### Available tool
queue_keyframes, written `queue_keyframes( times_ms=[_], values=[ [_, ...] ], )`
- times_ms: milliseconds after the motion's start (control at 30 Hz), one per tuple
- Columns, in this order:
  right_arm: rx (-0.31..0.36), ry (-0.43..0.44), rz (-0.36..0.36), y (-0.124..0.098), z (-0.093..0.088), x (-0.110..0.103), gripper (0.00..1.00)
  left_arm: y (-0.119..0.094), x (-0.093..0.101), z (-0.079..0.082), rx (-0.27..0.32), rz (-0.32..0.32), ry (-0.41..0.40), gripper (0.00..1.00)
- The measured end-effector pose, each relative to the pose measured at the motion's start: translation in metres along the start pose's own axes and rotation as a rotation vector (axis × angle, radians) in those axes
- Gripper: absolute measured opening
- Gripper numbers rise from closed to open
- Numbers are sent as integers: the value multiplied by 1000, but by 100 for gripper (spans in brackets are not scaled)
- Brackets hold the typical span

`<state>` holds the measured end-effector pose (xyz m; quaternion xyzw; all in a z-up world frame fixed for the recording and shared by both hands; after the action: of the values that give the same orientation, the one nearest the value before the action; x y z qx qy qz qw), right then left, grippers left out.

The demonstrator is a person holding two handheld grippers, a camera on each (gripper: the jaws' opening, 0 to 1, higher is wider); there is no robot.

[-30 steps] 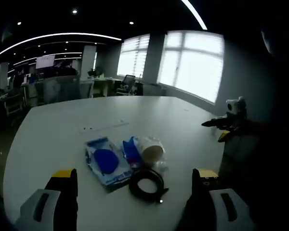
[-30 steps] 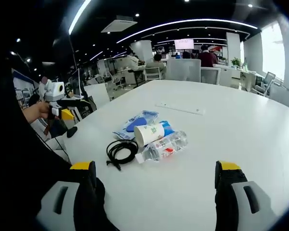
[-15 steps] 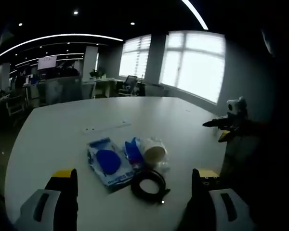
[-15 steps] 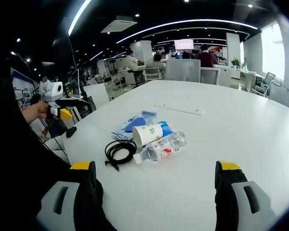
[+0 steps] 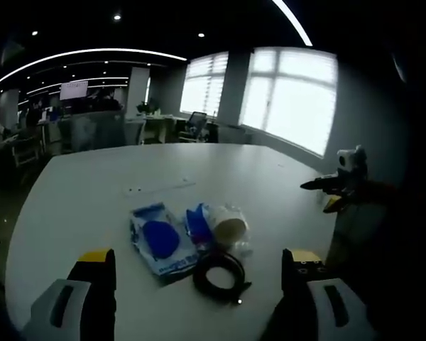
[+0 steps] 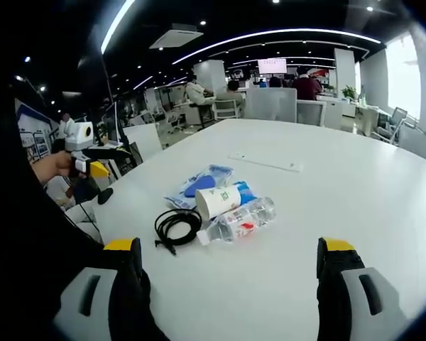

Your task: Arrange the tabletop items into an orderly group along one side of the table until the central work area is clear of visible clutter.

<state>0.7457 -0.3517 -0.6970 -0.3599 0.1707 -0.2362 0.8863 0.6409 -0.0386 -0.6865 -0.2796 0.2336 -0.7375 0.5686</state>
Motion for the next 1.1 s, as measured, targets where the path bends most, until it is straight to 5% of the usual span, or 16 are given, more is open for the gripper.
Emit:
queue_keyframes(
  times_ms=[1100],
  values=[
    [40, -10, 4, 9, 34, 10, 99, 4, -6, 11, -11, 47, -74, 93]
  ],
)
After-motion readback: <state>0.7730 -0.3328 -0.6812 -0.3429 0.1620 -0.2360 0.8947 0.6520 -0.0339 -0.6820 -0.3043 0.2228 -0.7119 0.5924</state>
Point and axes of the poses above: the point that each gripper's makers call its tool centre point, and the gripper's own axes: y roughly forward along the fingers, x roughly to its right, z roughly out of its top, the point moved 2 cm from there along -y, roughly backward along the fingers, and after that the axes turned 14 degrees about -x, right-handed, at the moved point
